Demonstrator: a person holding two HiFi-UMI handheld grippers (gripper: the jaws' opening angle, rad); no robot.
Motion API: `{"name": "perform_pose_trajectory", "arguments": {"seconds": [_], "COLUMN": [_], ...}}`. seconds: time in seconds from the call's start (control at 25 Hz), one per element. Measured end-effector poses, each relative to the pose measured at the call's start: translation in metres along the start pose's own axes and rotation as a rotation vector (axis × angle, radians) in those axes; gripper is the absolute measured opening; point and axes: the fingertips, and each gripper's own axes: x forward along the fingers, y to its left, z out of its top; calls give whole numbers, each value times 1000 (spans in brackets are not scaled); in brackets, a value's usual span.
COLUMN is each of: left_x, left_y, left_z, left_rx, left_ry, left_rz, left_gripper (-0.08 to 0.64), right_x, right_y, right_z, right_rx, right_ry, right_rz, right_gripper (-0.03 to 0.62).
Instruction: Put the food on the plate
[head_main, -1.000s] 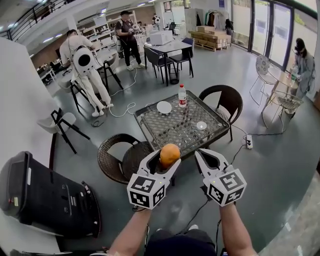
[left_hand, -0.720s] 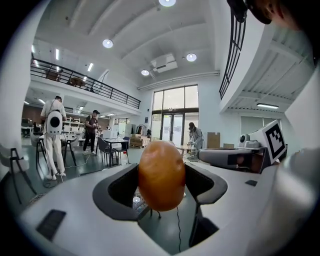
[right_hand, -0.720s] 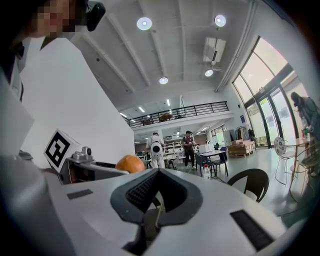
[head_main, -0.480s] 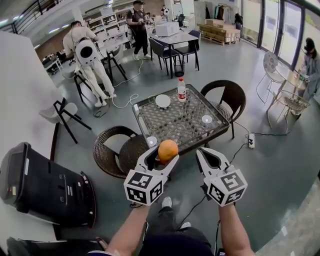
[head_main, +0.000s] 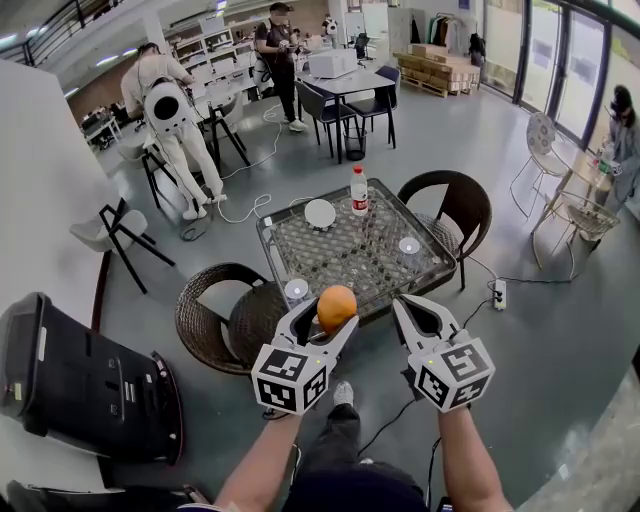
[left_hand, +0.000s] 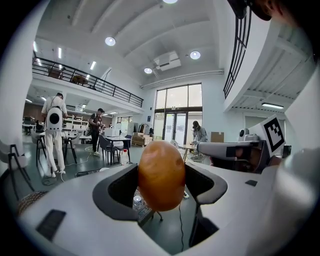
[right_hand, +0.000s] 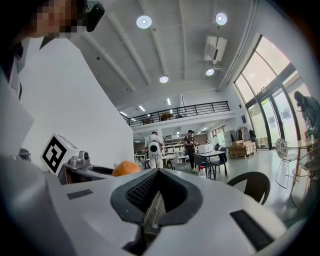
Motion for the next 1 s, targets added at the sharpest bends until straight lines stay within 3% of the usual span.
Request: {"name": "perform_pose_trajectory", "arguments": {"seconds": [1.0], "left_x": [159], "left_y": [178], "left_z": [50], "left_rx": [-48], "left_ry": [9], "left_rz": [-6], "left_gripper": [299], "right_x": [225], "right_y": [-103], "right_z": [24], "right_rx": [-17], "right_ry": [74], "right_rz": [-32], "right_gripper": [5]}}
